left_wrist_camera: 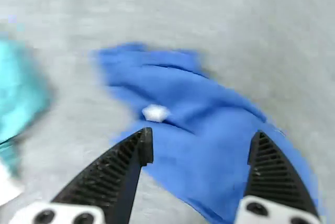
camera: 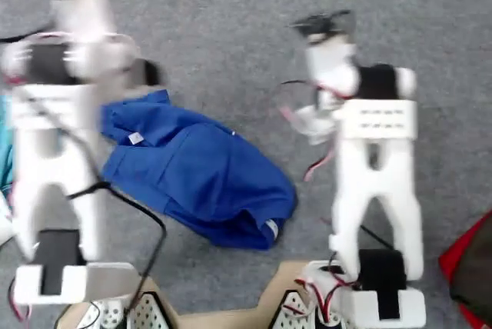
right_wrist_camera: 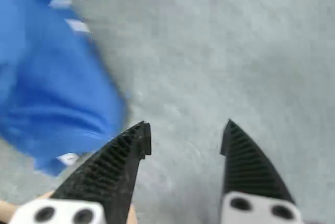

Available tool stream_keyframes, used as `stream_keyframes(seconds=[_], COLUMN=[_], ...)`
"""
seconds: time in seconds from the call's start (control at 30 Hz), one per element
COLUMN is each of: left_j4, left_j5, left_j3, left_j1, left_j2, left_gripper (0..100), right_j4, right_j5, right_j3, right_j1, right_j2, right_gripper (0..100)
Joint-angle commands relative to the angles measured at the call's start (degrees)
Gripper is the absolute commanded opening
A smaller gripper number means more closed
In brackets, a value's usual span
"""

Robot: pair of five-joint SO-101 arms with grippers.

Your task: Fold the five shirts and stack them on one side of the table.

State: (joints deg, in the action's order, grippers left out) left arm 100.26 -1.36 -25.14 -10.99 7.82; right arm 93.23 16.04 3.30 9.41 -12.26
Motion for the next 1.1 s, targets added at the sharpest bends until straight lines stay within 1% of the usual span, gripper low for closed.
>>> stream_keyframes(seconds=[0.0, 0.07, 0.17, 0.27, 0.4, 0.53, 0.7, 0.77, 0.87, 1.07], left_j4=[0.5, 0.5, 0.5, 0.5, 0.5, 0.5, 0.4, 0.4, 0.4, 0.4], left_j5=[-3.1, -6.0, -9.8, -12.3, -15.3, -18.5, -19.1, -19.1, -19.1, -19.1], left_j3=[1.5, 3.3, 6.2, 9.3, 12.4, 14.9, 16.1, 16.1, 15.6, 15.7], left_j1=[-19.4, -27.6, -36.6, -42.9, -48.4, -50.2, -49.9, -49.8, -49.8, -49.8], left_j2=[4.4, 5.1, 5.8, 5.8, 5.4, 5.7, 5.8, 5.8, 5.8, 5.8], left_gripper=[30, 30, 30, 30, 30, 30, 30, 30, 30, 30], right_j4=[0.3, -1.1, -4.8, -8.1, -8.6, -6.9, -7.7, -9.1, -11.7, -12.7], right_j5=[-1.1, -5.0, -10.1, -13.5, -19.3, -21.9, -25.6, -26.5, -26.7, -26.3], right_j3=[-2.4, -2.4, -2.8, -2.9, -2.9, -2.9, -2.9, -2.8, -2.9, -4.6], right_j1=[13.8, 20.0, 26.2, 29.7, 32.5, 34.3, 34.4, 32.9, 29.3, 21.0], right_j2=[0.3, 1.0, 5.1, 11.8, 21.9, 28.2, 32.0, 33.4, 34.9, 35.2], right_gripper=[17.5, 15.8, 15.5, 15.5, 15.4, 15.2, 14.2, 9.7, 0.2, 0.5])
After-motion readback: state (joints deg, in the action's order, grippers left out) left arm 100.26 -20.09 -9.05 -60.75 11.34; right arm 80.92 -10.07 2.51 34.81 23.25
